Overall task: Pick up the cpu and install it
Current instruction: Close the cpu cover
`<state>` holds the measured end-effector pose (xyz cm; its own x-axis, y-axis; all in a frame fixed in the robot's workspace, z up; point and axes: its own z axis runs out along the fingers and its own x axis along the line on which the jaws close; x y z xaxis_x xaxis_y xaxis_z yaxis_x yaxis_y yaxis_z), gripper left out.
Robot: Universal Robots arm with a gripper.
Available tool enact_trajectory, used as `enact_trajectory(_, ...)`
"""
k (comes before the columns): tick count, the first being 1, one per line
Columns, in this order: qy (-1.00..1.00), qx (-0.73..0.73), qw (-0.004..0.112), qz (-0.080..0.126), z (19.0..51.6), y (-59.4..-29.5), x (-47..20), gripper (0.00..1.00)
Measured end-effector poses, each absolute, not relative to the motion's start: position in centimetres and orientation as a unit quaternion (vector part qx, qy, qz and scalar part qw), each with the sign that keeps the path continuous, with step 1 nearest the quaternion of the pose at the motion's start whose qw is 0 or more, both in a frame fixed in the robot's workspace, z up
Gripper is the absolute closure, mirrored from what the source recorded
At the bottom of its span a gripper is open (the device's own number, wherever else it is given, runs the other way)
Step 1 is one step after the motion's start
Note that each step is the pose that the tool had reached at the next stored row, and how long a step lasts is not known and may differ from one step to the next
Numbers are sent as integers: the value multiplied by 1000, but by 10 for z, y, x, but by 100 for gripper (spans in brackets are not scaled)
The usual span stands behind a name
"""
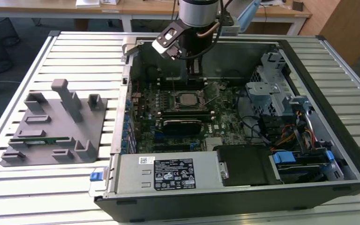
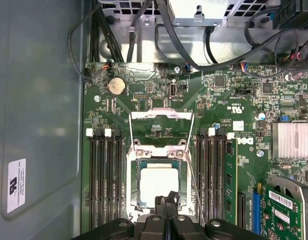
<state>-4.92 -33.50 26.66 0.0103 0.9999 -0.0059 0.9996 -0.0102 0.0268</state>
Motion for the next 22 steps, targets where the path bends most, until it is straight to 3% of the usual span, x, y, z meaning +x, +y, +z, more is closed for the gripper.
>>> enact_trajectory(22,703,711,10,8,278,-345,-17,89)
